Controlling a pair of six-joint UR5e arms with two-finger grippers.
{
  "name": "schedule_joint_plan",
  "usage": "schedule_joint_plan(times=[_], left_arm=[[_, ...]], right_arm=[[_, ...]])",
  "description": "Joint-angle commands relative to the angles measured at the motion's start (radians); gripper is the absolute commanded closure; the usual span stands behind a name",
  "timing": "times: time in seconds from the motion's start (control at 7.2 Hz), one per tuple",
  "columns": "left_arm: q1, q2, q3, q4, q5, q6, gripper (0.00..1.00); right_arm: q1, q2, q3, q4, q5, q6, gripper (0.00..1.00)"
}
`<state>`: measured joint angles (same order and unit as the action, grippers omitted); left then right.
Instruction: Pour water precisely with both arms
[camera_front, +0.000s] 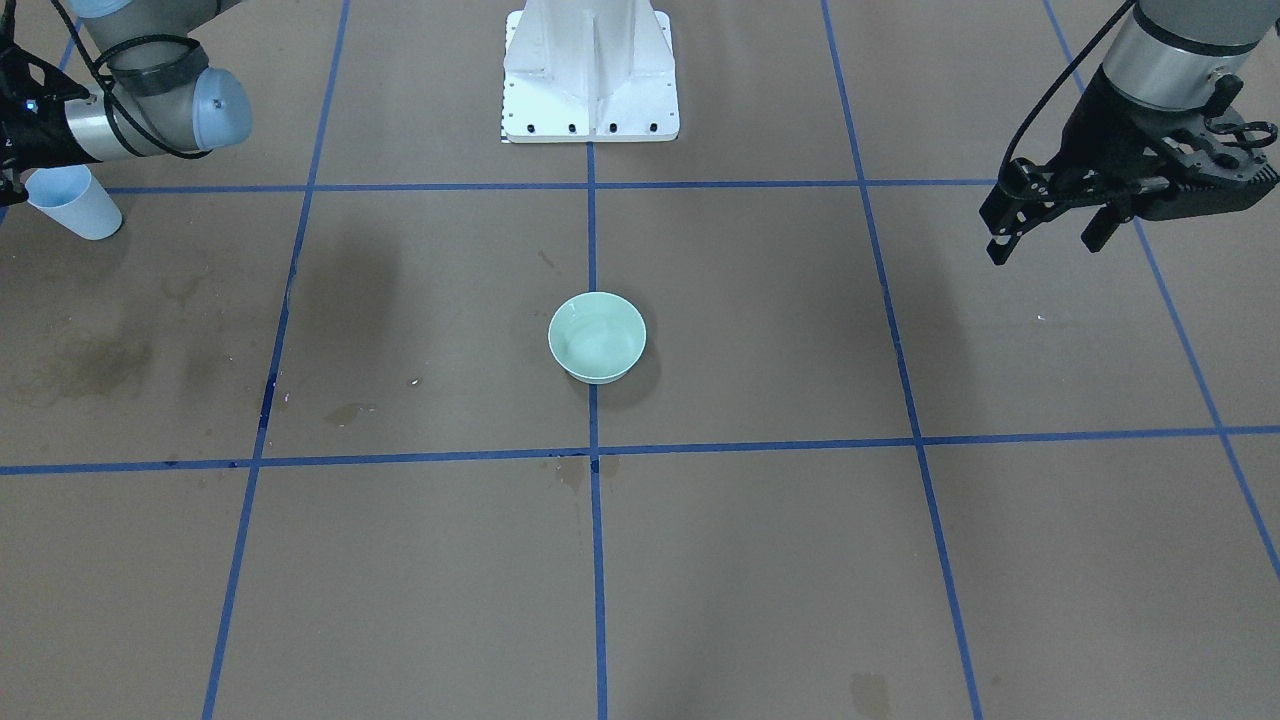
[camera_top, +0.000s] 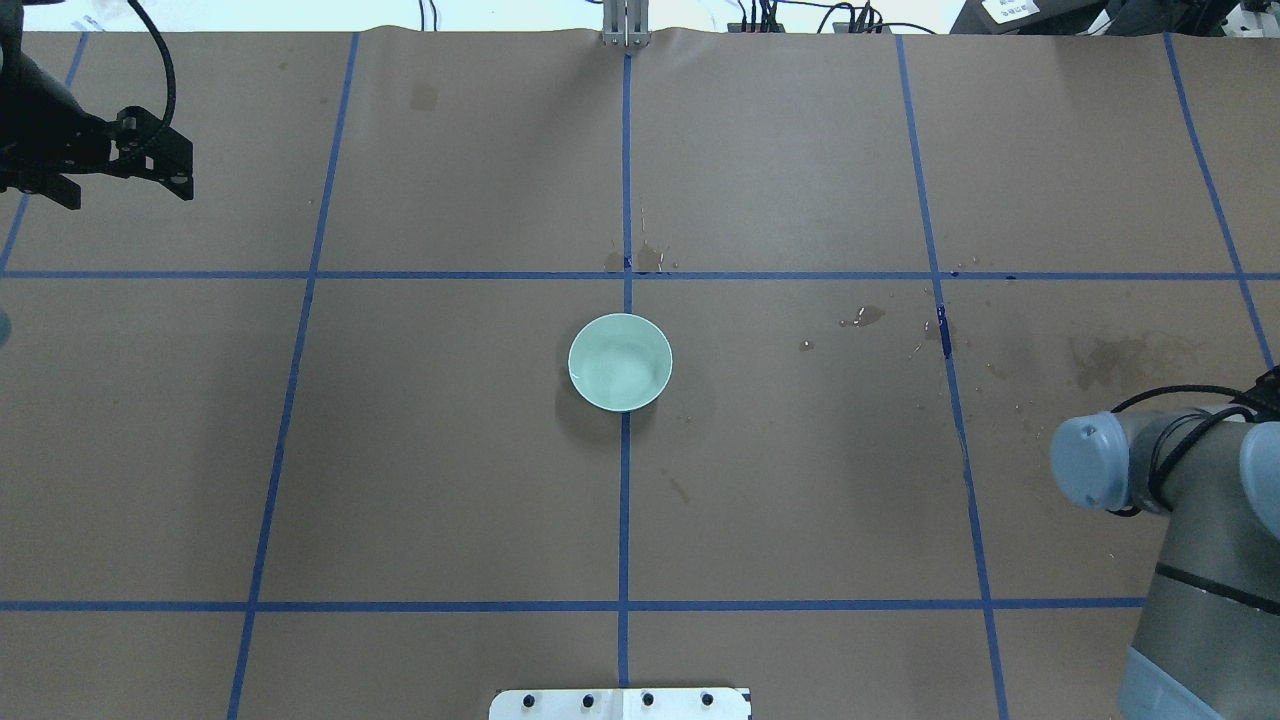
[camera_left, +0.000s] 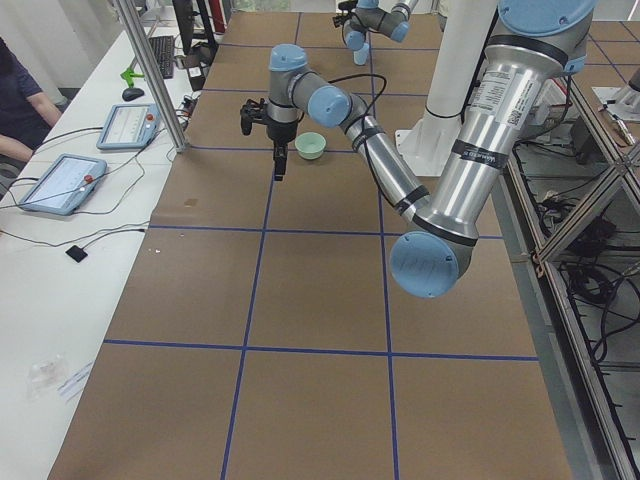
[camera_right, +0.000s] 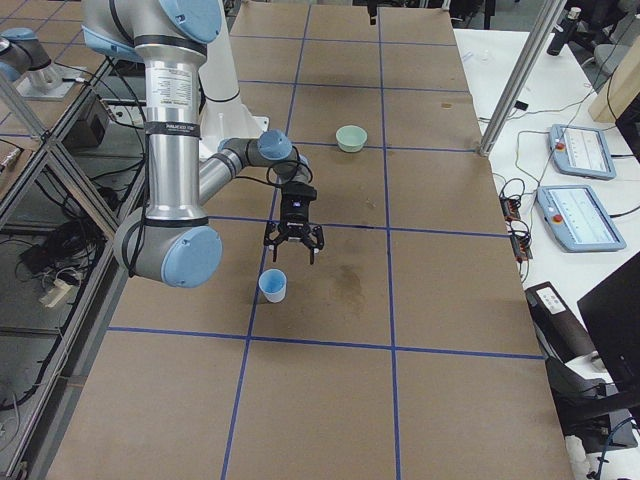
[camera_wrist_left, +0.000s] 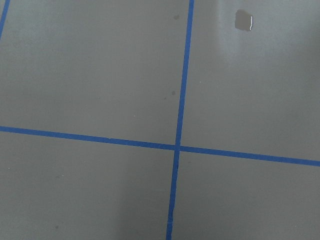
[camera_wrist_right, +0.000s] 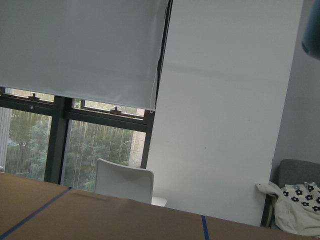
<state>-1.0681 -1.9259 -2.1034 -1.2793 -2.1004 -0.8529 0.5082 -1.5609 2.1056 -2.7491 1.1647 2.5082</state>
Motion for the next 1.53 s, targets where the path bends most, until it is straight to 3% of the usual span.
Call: schedule_joint_plan(times=[0.0,0.28,0.69,0.97,1.11,1.39], left_arm=[[0.000,-0.001,-0.004,0.006,-0.001,0.000,0.00],[0.002,-0.004,-0.001,0.005,0.000,0.000,0.00],[0.113,-0.075,0.012,-0.005,0.000,-0.113,0.00],[0.238,-0.210,0.060,-0.014,0.006,-0.303,0.00],[0.288,-0.219,0.069,-0.081,0.035,-0.375,0.00],[0.351,-0.219,0.185,-0.333,0.068,-0.528,0.00]], right_arm=[[0.166,0.062,-0.001,0.025,-0.138,-0.237,0.00],[0.304,0.113,-0.006,0.153,-0.157,-0.574,0.00],[0.504,0.113,-0.042,0.498,-0.099,-1.181,0.00],[0.620,0.114,-0.068,0.656,0.051,-1.525,0.00],[0.676,0.114,-0.085,0.737,0.149,-1.692,0.00],[0.755,0.116,-0.096,0.811,0.371,-1.936,0.00]])
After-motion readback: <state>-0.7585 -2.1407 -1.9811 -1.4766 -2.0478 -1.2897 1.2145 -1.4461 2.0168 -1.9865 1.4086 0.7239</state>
